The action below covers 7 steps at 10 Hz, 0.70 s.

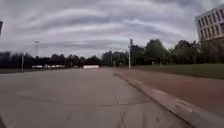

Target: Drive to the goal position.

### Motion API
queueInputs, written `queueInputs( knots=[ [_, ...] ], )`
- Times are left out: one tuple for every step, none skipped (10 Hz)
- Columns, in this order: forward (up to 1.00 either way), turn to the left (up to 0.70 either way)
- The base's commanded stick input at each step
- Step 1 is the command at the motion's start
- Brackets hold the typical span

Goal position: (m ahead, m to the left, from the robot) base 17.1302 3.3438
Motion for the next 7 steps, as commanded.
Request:
queueInputs(
  knots=[
    [0.70,-0.10],
    [0.70,0.00],
    [0.70,0.00],
    [0.70,0.00],
    [0.70,0.00],
    [0.70,0.00],
    [0.70,0.00]
  ],
)
